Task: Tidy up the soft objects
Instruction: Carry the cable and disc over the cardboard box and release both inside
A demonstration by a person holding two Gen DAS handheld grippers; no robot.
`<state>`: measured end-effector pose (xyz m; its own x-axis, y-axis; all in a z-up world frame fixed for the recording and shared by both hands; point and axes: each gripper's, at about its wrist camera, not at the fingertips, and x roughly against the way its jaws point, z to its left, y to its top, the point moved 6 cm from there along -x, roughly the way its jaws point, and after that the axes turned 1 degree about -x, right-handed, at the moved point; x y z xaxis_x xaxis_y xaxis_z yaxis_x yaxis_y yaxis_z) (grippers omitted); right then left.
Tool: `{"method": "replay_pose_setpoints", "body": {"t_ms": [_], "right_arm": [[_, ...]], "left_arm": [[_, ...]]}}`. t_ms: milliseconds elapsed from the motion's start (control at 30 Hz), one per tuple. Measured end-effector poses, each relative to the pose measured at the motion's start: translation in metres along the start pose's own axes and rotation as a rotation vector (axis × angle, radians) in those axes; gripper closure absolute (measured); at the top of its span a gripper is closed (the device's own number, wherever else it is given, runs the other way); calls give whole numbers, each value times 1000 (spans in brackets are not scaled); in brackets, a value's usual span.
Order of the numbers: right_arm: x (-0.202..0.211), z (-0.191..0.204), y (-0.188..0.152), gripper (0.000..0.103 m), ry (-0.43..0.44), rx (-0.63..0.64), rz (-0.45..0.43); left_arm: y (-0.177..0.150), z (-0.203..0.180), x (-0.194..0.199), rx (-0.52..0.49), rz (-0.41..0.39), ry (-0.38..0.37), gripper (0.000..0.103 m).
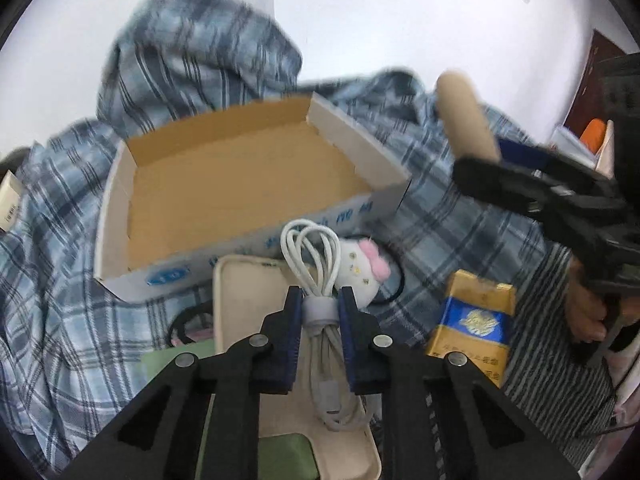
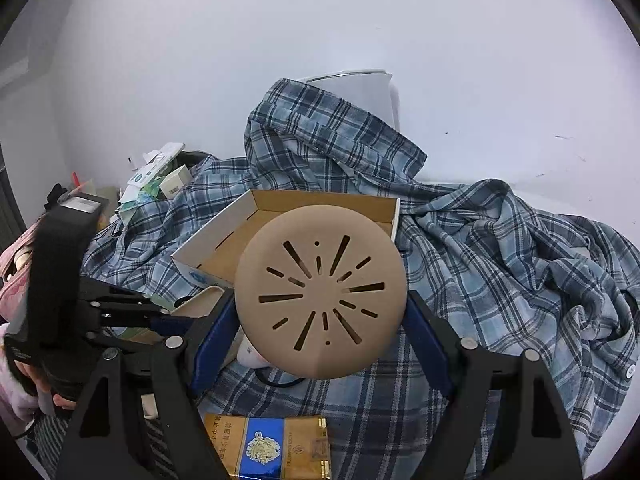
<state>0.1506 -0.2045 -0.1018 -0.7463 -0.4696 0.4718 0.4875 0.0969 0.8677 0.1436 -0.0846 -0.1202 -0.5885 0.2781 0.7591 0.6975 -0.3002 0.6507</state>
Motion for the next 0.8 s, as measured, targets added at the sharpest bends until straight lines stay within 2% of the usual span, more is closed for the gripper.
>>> {"method": "replay_pose_setpoints", "body": {"t_ms": [167,267,567,800], "right_arm": [[1,-1,0,23,-6,0,-18],[4,5,-1,23,-27,35,-36],[14,19,2,23,-44,106,-100],[26,23,17,23,-79,95,-133]], "left_arm": [[-6,-1,38,-20,-231,55,84],[-7,1,51,-13,-304,68,84],[0,4,69,8,-394,100,84],[36,11,113,15,-480,139,84]]}}
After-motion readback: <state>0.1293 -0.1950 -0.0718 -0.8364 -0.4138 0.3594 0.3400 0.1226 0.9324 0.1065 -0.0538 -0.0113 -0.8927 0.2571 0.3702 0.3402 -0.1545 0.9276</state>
